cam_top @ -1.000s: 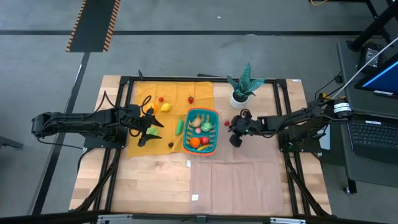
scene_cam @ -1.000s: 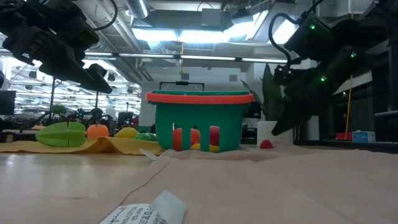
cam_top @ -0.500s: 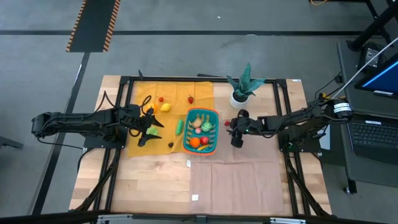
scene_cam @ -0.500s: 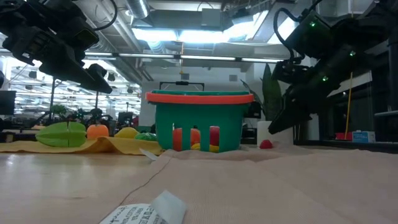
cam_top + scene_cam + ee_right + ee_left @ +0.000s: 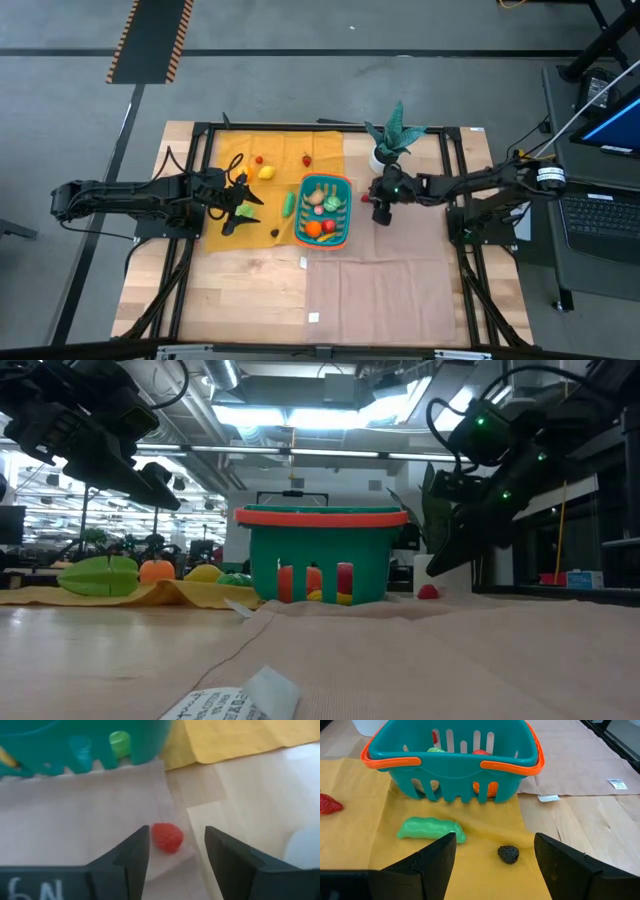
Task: Pick and placing Produce into tupperware
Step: Put the bottom raspberry into the basket
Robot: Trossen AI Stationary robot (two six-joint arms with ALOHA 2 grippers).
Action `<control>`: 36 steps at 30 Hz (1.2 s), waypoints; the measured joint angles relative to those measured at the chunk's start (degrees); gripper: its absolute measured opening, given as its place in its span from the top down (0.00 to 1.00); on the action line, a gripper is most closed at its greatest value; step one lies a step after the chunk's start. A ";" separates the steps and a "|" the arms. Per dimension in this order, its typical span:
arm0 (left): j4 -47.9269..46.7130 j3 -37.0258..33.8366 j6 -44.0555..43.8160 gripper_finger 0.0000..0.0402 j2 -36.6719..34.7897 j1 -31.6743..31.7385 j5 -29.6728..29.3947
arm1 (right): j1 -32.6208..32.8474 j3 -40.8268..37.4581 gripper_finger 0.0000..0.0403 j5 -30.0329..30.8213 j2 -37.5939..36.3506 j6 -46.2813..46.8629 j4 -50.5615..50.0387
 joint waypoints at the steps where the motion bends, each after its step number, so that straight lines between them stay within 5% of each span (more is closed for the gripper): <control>1: 0.00 0.00 -0.01 0.35 0.02 0.02 0.00 | -0.88 0.00 0.54 -1.95 0.00 -0.54 -0.03; 9: 0.00 0.00 0.03 0.35 0.01 0.02 0.00 | -6.48 0.00 0.58 -12.84 0.00 -3.91 -0.54; 36: 0.87 0.02 2.99 0.35 0.02 0.02 0.00 | -3.08 7.80 0.57 -10.63 -0.02 -11.86 -13.19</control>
